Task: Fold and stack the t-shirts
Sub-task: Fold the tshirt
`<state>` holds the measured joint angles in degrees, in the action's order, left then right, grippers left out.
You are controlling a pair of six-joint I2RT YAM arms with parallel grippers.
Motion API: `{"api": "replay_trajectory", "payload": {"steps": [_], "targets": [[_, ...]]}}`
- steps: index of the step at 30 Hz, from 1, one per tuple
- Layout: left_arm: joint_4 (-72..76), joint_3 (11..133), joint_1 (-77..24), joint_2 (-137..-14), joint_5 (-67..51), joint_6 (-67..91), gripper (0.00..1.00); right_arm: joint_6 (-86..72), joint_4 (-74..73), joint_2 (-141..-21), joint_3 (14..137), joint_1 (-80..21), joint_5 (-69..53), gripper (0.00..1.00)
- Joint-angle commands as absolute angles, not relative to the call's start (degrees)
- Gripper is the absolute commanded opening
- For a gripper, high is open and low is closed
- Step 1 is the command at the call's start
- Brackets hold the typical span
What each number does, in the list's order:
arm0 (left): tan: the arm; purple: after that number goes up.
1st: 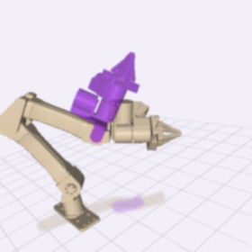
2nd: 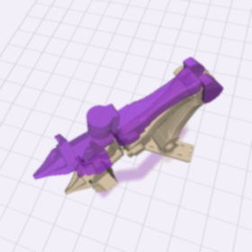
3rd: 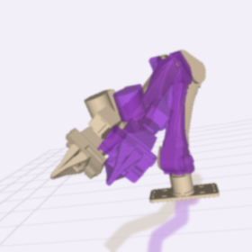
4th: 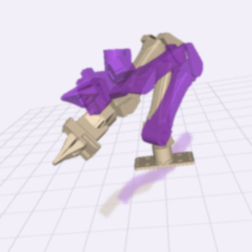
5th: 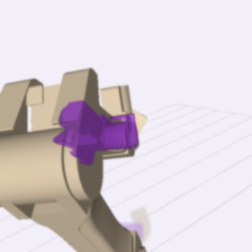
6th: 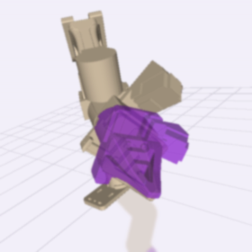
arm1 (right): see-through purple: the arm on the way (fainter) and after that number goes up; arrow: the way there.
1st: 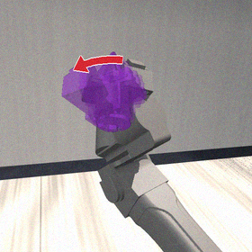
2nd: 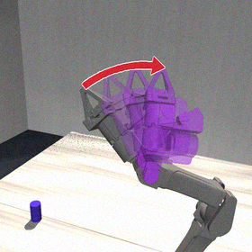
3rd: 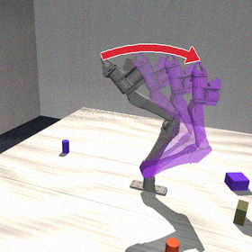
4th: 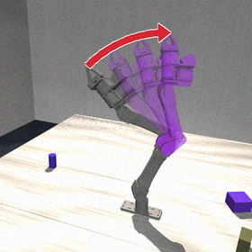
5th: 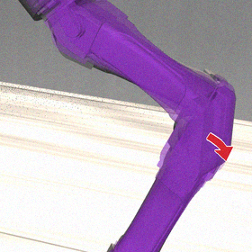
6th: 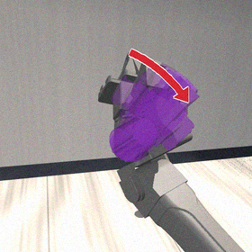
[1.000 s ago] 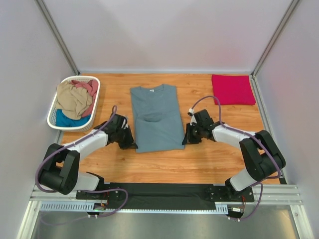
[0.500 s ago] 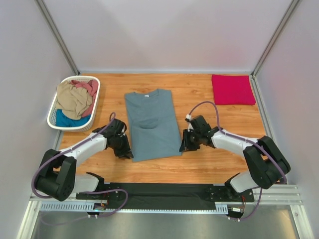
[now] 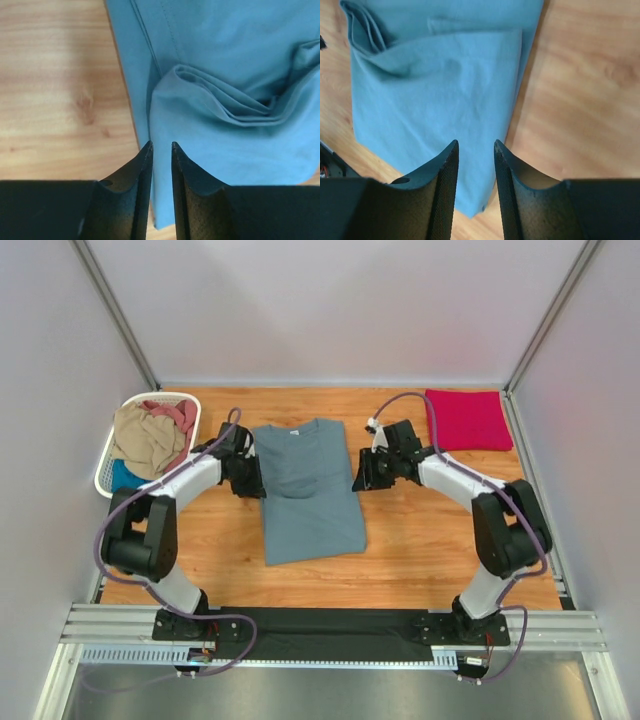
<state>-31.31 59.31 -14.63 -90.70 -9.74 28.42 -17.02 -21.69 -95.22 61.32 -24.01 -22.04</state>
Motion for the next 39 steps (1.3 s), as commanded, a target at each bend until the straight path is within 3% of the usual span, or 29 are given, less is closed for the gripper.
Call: {"api": "replay_trajectory", "payload": {"steps": [1, 14, 17, 20, 21, 23, 26, 27, 28, 39], "targets": [[-29.8, 63.19, -14.68, -95.61, -12.56, 21.45, 0.29, -11.35, -21.36, -102.46, 68.09, -22.59, -26.1, 0.37], [-26.28, 67.76, -14.5, -103.44, -10.9, 19.16, 0.35, -6.77, -21.1, -116.45, 79.53, -20.66, -29.0, 0.4], [-26.37, 68.29, -14.5, -104.58, -10.63, 18.9, 0.35, -6.94, -20.04, -117.42, 79.89, -20.48, -30.06, 0.39], [-25.84, 68.55, -14.5, -105.47, -11.86, 18.63, 0.34, -7.21, -19.51, -118.04, 80.51, -20.57, -29.97, 0.3], [-25.49, 68.47, -14.5, -105.47, -12.39, 18.81, 0.33, -7.12, -19.51, -118.21, 80.86, -20.57, -29.97, 0.28], [-24.96, 68.47, -14.5, -105.47, -13.44, 19.16, 0.19, -7.12, -19.34, -118.04, 80.95, -20.57, -29.97, 0.24], [-26.1, 68.99, -14.5, -104.77, -11.01, 20.47, 0.01, -7.29, -18.99, -117.43, 80.77, -20.57, -28.75, 0.1], [-26.71, 69.17, -14.41, -104.07, -9.51, 22.22, 0.0, -7.29, -18.98, -117.51, 80.77, -20.57, -27.96, 0.01], [-27.5, 69.26, -14.5, -103.71, -7.93, 22.93, 0.0, -7.21, -18.9, -117.34, 80.68, -20.57, -27.78, 0.0], [-26.72, 63.9, -14.5, -96.41, -0.53, 28.92, 0.0, -7.91, -17.84, -116.37, 79.54, -20.57, -25.84, 0.0]]}}
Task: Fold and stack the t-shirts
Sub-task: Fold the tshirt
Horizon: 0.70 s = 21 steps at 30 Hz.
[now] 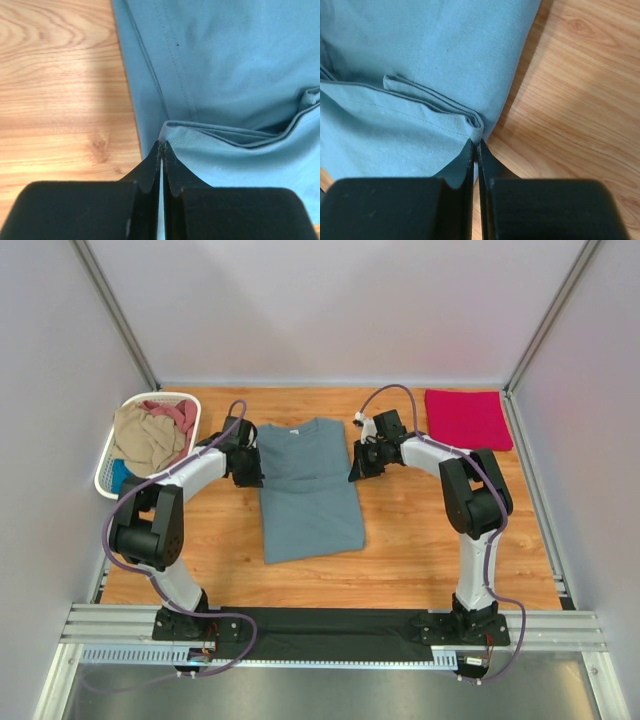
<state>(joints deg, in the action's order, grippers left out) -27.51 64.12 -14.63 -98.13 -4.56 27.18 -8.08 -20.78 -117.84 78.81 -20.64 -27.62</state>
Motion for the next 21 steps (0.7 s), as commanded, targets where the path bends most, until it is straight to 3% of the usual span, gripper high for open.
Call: {"api": "replay_trajectory", "payload": {"steps": [1, 11, 16, 18, 21], "targets": [[-26.98, 64.42, -14.5, -96.76, -0.44, 28.92, 0.0, -8.0, -17.75, -116.19, 79.63, -20.57, -25.75, 0.0], [-30.5, 66.88, -14.41, -102.03, 2.28, 31.02, 0.0, -9.67, -14.68, -114.52, 79.45, -20.57, -24.17, 0.01], [-33.29, 69.68, -14.33, -104.85, 2.72, 31.29, 0.0, -10.11, -14.32, -116.36, 81.64, -20.65, -24.7, 0.14], [-35.32, 71.18, -14.15, -106.78, 2.99, 31.73, 0.0, -10.02, -16.43, -116.81, 82.35, -20.57, -24.26, 0.24], [-39.45, 73.65, -14.15, -106.97, 3.78, 32.87, 0.09, -10.63, -20.45, -115.06, 82.27, -20.57, -22.33, 0.42]]}}
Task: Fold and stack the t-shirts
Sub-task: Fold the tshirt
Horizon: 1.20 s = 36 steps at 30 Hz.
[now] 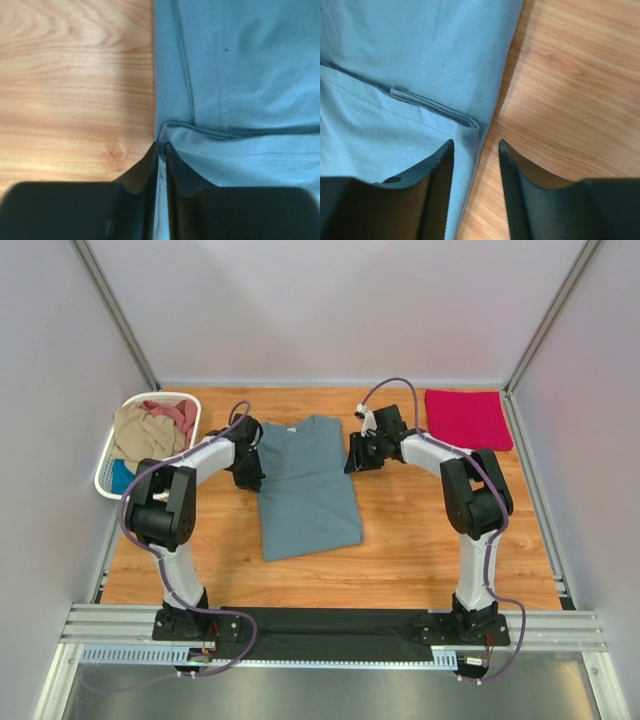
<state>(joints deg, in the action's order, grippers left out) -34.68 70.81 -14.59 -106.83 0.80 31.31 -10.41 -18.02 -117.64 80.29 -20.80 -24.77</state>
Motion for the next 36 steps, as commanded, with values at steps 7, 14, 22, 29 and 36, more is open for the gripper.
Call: {"api": "replay_trajectory", "payload": {"steps": [7, 14, 22, 29, 36], "targets": [[-46.48, 72.78, -14.33, -96.62, 5.8, 32.44, 0.32, -15.64, -31.11, -102.6, 72.36, -20.65, -24.25, 0.51], [-40.18, 61.45, -20.55, -84.04, -8.94, 29.79, 0.29, -17.49, -31.38, -91.42, 61.09, -22.93, -29.87, 0.26], [-34.7, 45.99, -23.91, -83.41, -13.65, 40.51, 0.28, -21.18, -22.59, -93.77, 51.77, -24.7, -34.28, 0.26], [-34.8, 39.2, -23.91, -81.12, -10.81, 42.98, 0.28, -21.18, -20.3, -97.91, 47.64, -24.78, -27.68, 0.25], [-41.13, 41.39, -23.91, -75.33, -8.34, 42.28, 0.32, -20.48, -24.87, -89.83, 47.29, -25.05, -26.37, 0.31]]}}
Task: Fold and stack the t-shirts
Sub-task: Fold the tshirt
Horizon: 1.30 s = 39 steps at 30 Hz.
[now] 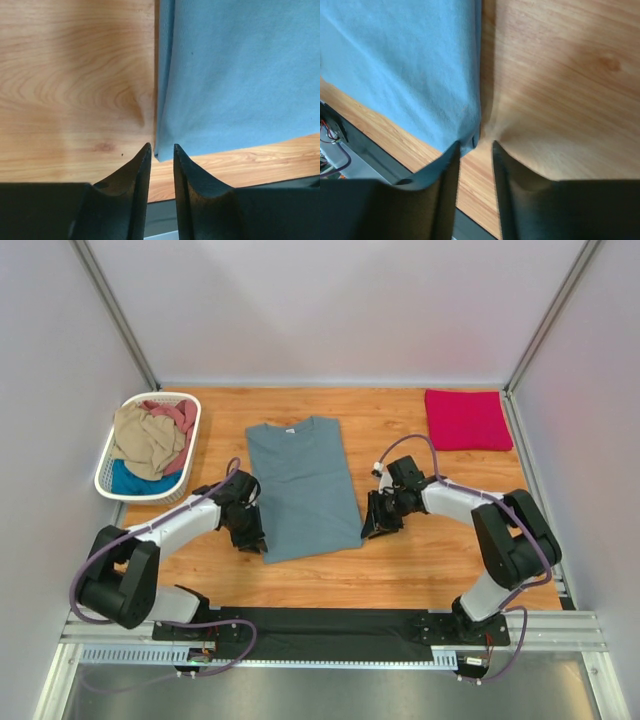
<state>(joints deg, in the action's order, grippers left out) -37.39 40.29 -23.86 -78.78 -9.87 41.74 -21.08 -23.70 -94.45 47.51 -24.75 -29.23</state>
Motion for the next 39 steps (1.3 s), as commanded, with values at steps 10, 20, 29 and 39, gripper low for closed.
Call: {"api": "replay_trajectory", "payload": {"steps": [10, 20, 29, 39], "targets": [[-34.54, 35.86, -23.91, -73.65, -12.85, 45.09, 0.4, -22.06, -23.65, -89.12, 45.09, -27.42, -27.86, 0.5], [-29.98, 32.44, -23.91, -75.94, -14.06, 44.56, 0.35, -25.49, -19.07, -93.08, 43.16, -29.35, -24.88, 0.4], [-29.87, 31.02, -23.91, -69.88, -16.44, 47.63, 0.0, -25.84, -20.21, -87.29, 42.01, -29.62, -23.64, 0.0], [-42.36, 33.48, -26.8, -53.11, -13.8, 51.76, 0.0, -28.03, -28.29, -72.26, 40.52, -30.67, -19.07, 0.0]]}}
